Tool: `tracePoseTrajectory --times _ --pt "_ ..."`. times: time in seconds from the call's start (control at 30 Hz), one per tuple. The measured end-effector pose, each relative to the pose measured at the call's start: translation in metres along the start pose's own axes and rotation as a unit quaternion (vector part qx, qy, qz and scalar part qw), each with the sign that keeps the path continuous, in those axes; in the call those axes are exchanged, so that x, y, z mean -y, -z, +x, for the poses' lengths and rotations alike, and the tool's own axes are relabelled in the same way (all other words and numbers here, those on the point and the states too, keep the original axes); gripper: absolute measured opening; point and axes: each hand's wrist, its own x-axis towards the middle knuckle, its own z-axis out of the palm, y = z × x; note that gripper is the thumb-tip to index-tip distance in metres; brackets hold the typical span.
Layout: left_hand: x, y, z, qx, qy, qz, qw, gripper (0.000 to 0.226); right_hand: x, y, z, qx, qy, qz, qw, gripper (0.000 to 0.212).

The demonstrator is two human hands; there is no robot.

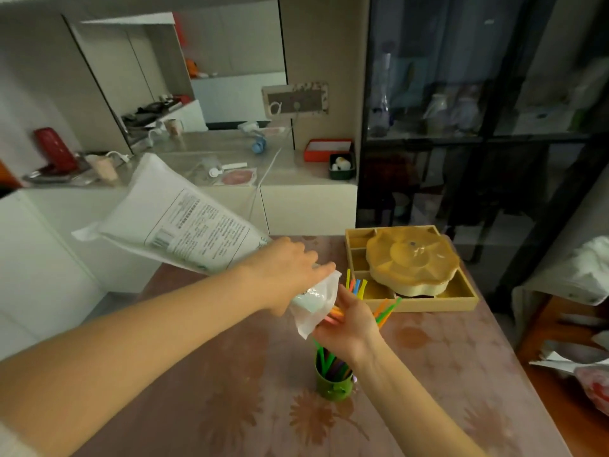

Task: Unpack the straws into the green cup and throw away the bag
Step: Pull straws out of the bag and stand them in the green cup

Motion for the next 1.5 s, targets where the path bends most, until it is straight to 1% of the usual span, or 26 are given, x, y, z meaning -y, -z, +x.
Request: tracePoseTrajectory --times 0.1,0.17,0.2,0.27,0.33,0.4,0.43,0.5,0.53,0.6,0.67,0.73,0.77,0.87,0.93,0.97,1.0,1.03,1.1,1.13,1.2,1.27,1.33,1.4,1.5 --pt "0.002 -0.007 -0.004 0.006 0.039 -0.058 0.998 0.09 0.004 -0.005 -0.003 -0.001 0.015 0.004 1.0 0.042" --pt "0.002 -0.017 -0.01 -0.01 0.079 -0.146 0.986 0.088 0.012 -0.003 -0.003 0.006 0.038 -0.006 0.999 0.038" --pt "0.0 -0.023 -0.014 -0.018 0.096 -0.197 0.976 0.088 0.016 -0.001 -0.005 0.021 0.047 -0.029 0.998 0.04" --pt "-0.004 -0.037 -0.021 -0.041 0.131 -0.301 0.944 0.087 0.024 0.003 -0.01 0.049 0.072 -0.113 0.99 0.05" --pt "-0.007 -0.051 -0.027 -0.071 0.17 -0.391 0.902 0.087 0.028 0.012 -0.01 0.08 0.09 -0.175 0.977 0.065" --pt "-0.011 -0.065 -0.028 -0.081 0.198 -0.445 0.869 0.089 0.026 0.019 -0.01 0.096 0.113 -0.226 0.963 0.085" --pt "-0.014 -0.07 -0.027 -0.084 0.204 -0.461 0.859 0.09 0.022 0.02 -0.01 0.102 0.124 -0.268 0.95 0.092" --pt "-0.02 -0.074 -0.025 -0.082 0.205 -0.482 0.848 0.091 0.012 0.02 -0.009 0.097 0.15 -0.355 0.918 0.091" --pt "-0.024 -0.073 -0.024 -0.077 0.201 -0.488 0.846 0.09 0.007 0.017 -0.009 0.082 0.161 -0.378 0.908 0.088" --pt "-0.031 -0.071 -0.022 -0.069 0.196 -0.487 0.848 0.088 0.0 0.007 -0.01 0.052 0.17 -0.37 0.912 0.08" --pt "-0.038 -0.07 -0.021 -0.071 0.193 -0.481 0.852 0.086 -0.003 -0.003 -0.01 0.004 0.183 -0.34 0.922 0.064" --pt "-0.046 -0.073 -0.019 -0.078 0.19 -0.491 0.847 0.086 -0.005 -0.009 -0.012 -0.053 0.201 -0.339 0.917 0.04" --pt "-0.051 -0.076 -0.019 -0.083 0.19 -0.505 0.838 0.087 -0.005 -0.01 -0.012 -0.076 0.22 -0.352 0.907 0.035" --pt "-0.06 -0.089 -0.021 -0.109 0.191 -0.552 0.804 0.09 -0.003 -0.015 -0.018 -0.096 0.298 -0.387 0.867 0.037" --pt "-0.065 -0.097 -0.025 -0.128 0.197 -0.556 0.798 0.092 0.004 -0.02 -0.025 -0.102 0.354 -0.409 0.835 0.036" --pt "-0.068 -0.1 -0.027 -0.137 0.202 -0.556 0.794 0.092 0.009 -0.024 -0.028 -0.104 0.376 -0.409 0.825 0.036" --pt "-0.071 -0.102 -0.029 -0.149 0.207 -0.562 0.787 0.093 0.013 -0.029 -0.031 -0.103 0.389 -0.4 0.823 0.037" --pt "-0.073 -0.104 -0.03 -0.161 0.209 -0.57 0.778 0.094 0.018 -0.032 -0.033 -0.092 0.394 -0.38 0.832 0.039" --pt "-0.077 -0.109 -0.032 -0.186 0.214 -0.579 0.764 0.095 0.026 -0.04 -0.037 -0.049 0.385 -0.291 0.875 0.046" --pt "-0.078 -0.113 -0.032 -0.198 0.217 -0.581 0.759 0.094 0.029 -0.044 -0.039 -0.022 0.378 -0.235 0.895 0.045" --pt "-0.081 -0.119 -0.032 -0.223 0.221 -0.584 0.749 0.093 0.038 -0.05 -0.043 0.005 0.379 -0.146 0.914 0.044" --pt "-0.084 -0.124 -0.033 -0.236 0.222 -0.58 0.747 0.093 0.047 -0.053 -0.046 0.001 0.396 -0.103 0.913 0.046" --pt "-0.087 -0.13 -0.034 -0.242 0.223 -0.583 0.743 0.093 0.057 -0.055 -0.051 0.001 0.415 -0.092 0.905 0.047" --pt "-0.089 -0.135 -0.034 -0.247 0.225 -0.595 0.731 0.093 0.065 -0.058 -0.057 0.006 0.43 -0.1 0.897 0.047" --pt "-0.092 -0.135 -0.035 -0.257 0.222 -0.612 0.714 0.092 0.07 -0.067 -0.068 0.022 0.46 -0.148 0.875 0.048"
